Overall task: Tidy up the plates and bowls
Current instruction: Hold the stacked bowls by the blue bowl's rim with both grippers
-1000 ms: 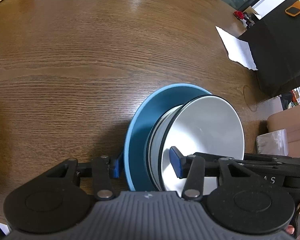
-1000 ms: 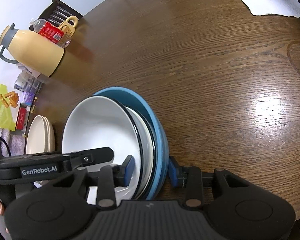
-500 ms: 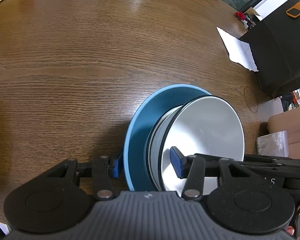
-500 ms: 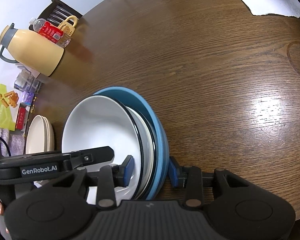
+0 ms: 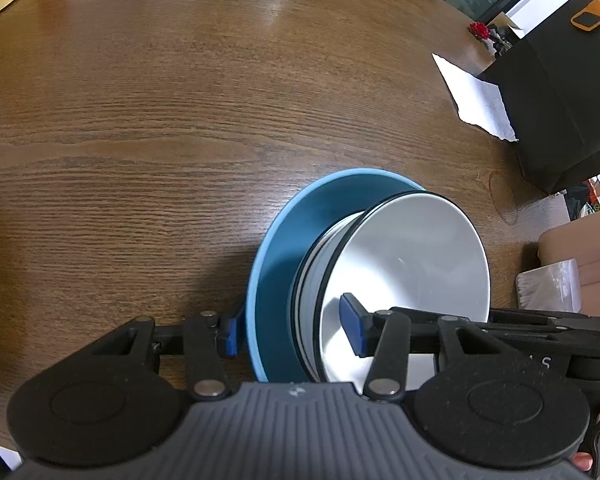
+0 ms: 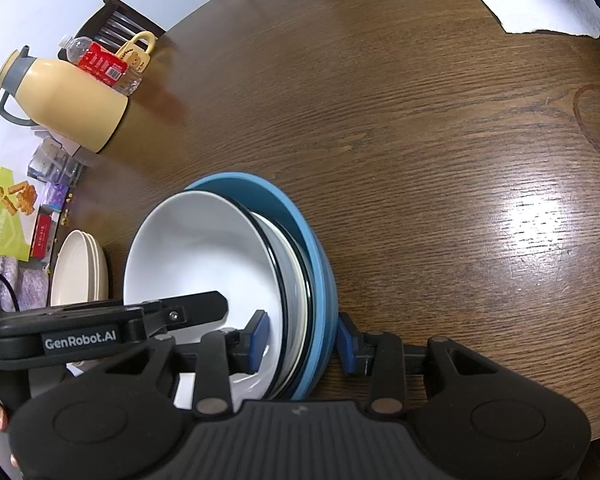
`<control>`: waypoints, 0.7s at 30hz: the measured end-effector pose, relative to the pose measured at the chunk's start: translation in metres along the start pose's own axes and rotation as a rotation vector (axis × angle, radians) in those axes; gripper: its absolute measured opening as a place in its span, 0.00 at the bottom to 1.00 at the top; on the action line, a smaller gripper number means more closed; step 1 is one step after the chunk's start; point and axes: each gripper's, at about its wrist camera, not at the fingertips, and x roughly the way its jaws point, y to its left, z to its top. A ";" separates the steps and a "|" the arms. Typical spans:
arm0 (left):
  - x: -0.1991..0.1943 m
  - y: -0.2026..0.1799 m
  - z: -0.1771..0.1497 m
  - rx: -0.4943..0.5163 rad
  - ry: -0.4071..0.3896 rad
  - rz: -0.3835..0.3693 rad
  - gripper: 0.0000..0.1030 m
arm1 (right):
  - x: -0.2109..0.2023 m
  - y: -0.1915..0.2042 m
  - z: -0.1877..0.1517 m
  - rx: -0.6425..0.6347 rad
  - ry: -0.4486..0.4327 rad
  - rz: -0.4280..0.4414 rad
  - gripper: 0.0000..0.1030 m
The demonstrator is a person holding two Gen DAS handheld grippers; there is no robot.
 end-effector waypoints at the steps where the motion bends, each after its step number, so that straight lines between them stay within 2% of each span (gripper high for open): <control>1: 0.000 0.000 0.000 0.001 -0.001 0.000 0.47 | 0.000 0.000 0.000 -0.001 -0.001 0.000 0.34; 21: -0.001 0.001 0.000 -0.002 -0.003 0.002 0.46 | 0.002 0.003 0.001 -0.008 0.006 -0.006 0.35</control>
